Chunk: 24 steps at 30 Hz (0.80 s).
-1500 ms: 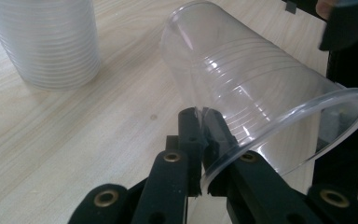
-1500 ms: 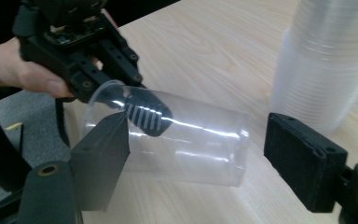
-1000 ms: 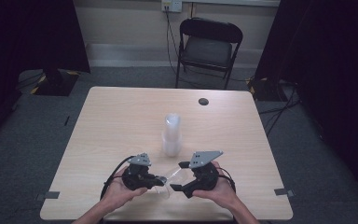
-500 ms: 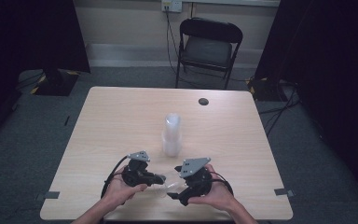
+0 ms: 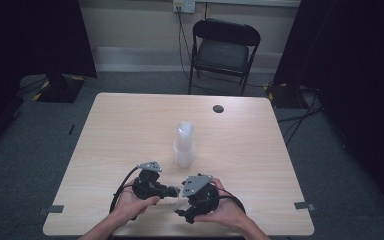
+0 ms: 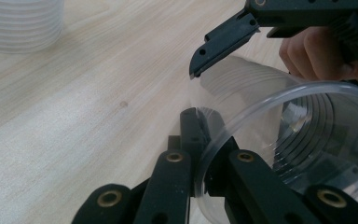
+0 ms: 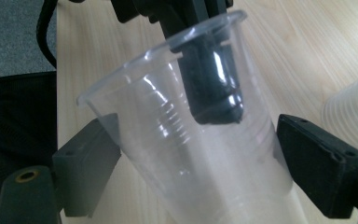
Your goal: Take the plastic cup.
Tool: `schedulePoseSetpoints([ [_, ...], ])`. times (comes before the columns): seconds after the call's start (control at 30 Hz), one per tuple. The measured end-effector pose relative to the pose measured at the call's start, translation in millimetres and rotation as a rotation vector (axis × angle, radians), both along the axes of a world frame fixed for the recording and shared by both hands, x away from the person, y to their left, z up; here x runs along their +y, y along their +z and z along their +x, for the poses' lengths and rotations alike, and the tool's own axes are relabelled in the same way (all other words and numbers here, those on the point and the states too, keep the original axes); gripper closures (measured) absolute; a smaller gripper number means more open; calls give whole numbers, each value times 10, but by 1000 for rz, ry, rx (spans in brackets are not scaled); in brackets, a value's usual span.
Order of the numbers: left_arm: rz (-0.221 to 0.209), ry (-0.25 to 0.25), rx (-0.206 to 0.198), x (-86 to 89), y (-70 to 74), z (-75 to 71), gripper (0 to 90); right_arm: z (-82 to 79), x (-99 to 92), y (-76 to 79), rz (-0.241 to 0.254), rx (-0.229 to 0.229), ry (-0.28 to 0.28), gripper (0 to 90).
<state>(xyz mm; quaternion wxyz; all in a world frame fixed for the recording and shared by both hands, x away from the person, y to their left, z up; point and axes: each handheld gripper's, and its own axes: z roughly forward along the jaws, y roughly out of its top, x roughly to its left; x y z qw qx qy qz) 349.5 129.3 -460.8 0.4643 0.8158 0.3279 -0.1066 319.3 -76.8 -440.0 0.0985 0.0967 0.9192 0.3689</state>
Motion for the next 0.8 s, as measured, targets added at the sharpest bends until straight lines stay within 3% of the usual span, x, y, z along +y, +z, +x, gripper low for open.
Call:
schedulePoseSetpoints([
  [0.3,11,-11,4,-38,-8,11,887,-19,109,-23,-3,-8,14,164],
  [0.8,25,-6,42,-115,-32,37,871,-58,130,57,63,-28,-22,236],
])
